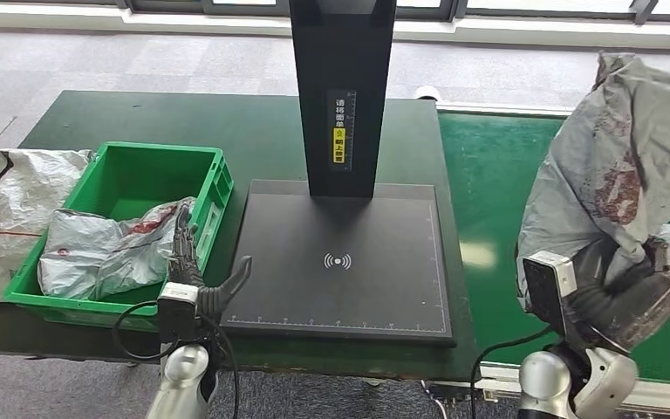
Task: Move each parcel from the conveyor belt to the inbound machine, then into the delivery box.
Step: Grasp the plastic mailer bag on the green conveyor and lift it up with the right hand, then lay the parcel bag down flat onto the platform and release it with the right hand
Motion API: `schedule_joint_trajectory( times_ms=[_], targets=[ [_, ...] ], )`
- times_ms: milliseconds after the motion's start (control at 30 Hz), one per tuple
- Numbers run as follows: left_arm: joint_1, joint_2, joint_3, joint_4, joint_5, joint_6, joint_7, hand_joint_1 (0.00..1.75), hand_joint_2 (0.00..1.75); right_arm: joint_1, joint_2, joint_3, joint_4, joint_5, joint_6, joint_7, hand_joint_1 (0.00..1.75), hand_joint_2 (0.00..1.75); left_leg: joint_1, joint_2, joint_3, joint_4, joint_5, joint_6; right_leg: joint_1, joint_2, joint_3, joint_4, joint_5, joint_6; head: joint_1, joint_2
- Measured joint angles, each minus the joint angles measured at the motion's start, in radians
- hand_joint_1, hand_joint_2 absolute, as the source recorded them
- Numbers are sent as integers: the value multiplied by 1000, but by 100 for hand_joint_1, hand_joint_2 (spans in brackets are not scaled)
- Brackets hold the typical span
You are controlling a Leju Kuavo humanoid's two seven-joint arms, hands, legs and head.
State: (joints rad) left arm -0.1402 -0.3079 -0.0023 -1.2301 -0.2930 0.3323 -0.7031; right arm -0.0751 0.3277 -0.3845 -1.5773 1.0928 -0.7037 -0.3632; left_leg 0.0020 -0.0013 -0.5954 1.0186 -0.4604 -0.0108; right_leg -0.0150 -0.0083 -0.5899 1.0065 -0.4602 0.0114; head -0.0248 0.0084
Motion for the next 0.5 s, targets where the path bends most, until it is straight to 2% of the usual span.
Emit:
schedule_joint_trajectory(
  times_ms=[167, 300, 400, 500],
  targets=[
    [-2, 0, 0, 9, 1, 1, 0, 0, 175, 14, 0, 16, -87, -15, 1, -22, 175, 175, 0, 0, 1, 0, 0, 0, 0, 0, 0, 0, 1, 0, 0, 0],
    [-2, 0, 0, 10, 3, 2, 0, 0, 175, 22, 0, 38, -133, -55, 1, -74, 175, 175, 0, 0, 1, 0, 0, 0, 0, 0, 1, 0, 1, 0, 0, 0],
    [-4, 0, 0, 15, 12, 5, 0, 0, 175, 29, 0, 102, -132, -17, 2, -76, 175, 175, 0, 1, 1, 0, 0, 0, 1, 1, 1, 0, 1, 0, 0, 0],
    [-6, 0, -3, 17, 18, 6, 0, 0, 175, 29, 0, 207, -87, 61, 5, -71, 175, 175, 1, 2, 2, -1, 0, 0, 1, 2, 0, 0, 0, 0, 0, 0]
  ],
)
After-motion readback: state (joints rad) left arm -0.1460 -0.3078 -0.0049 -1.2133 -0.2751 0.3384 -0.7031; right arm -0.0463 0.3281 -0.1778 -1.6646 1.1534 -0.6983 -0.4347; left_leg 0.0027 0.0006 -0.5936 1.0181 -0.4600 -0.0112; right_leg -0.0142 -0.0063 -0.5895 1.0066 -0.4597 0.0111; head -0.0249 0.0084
